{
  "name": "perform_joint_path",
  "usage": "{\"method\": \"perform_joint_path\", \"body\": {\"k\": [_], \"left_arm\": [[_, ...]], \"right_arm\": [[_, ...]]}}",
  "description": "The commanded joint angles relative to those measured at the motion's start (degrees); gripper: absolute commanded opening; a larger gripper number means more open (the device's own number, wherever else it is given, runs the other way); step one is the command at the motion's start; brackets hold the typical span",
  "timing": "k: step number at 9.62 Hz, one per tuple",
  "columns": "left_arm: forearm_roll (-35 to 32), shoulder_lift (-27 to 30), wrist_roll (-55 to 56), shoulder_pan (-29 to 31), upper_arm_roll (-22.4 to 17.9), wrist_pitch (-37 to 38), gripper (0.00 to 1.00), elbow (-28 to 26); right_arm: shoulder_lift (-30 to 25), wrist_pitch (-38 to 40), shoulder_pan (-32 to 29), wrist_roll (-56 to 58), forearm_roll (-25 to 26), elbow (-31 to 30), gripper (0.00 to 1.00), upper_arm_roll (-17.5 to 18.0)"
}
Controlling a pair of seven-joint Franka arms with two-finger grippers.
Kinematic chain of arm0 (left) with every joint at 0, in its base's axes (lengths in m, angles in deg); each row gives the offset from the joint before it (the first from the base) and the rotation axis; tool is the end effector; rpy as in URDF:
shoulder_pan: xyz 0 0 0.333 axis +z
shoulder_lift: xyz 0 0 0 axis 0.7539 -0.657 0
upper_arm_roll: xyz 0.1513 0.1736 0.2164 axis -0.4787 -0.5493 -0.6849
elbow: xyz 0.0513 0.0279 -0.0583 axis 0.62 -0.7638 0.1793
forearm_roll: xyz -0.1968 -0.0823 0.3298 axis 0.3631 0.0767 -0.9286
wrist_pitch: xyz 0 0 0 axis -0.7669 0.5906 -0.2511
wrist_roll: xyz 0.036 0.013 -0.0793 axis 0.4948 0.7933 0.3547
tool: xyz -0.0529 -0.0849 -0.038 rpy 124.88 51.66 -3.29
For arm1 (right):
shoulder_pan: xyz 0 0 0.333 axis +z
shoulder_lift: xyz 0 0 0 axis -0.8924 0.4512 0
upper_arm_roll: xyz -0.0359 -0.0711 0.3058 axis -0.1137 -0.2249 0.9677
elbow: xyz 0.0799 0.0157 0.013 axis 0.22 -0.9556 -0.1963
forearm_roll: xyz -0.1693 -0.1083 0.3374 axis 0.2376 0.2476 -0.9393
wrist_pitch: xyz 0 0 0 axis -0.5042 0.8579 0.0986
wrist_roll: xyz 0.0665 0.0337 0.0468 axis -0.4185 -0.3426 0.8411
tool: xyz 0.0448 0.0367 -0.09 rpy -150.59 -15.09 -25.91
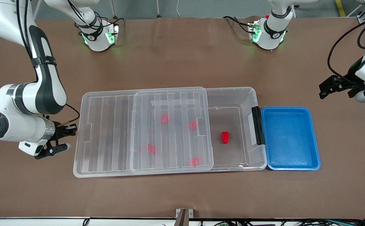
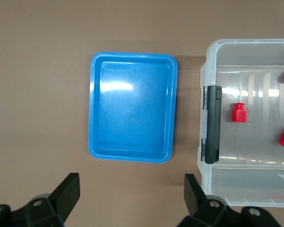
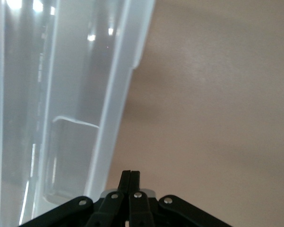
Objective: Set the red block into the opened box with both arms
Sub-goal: 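Slide the clear lid back over the box with the right gripper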
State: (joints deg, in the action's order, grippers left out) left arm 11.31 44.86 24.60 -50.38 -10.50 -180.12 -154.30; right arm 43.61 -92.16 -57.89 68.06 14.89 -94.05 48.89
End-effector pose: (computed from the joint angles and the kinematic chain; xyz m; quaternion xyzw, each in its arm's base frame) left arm 0.5722 -0.0473 0.6212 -0.9990 -0.0164 -0.0383 0.0155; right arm 0.6729 0.0441 0.3564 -0.9815 -0.1678 0.0882 0.0285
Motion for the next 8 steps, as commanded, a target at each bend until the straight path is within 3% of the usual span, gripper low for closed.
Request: {"method": "perform_joint_path", "body": {"k": [1, 4, 8], "left_arm": [[1.40, 2.70, -0.86, -0.48, -2.86, 1.44, 0.97, -1.91], [3.51, 5.50, -3.40, -0.48, -3.04, 1.71, 0.97, -5.50], [3.69, 4.03, -3.77, -0.05, -3.22, 1.71, 0.98, -3.59]], "right_arm": [[0.08, 0.15, -0.36, -0.10, -4.06, -0.10, 0.01, 1.37], [0.17, 0.32, 1.30, -0.80, -7.16, -0.11, 0.01, 1.37], [1.05, -0.20, 6.74, -7.03, -7.34, 0.33, 0.01, 1.37]]}}
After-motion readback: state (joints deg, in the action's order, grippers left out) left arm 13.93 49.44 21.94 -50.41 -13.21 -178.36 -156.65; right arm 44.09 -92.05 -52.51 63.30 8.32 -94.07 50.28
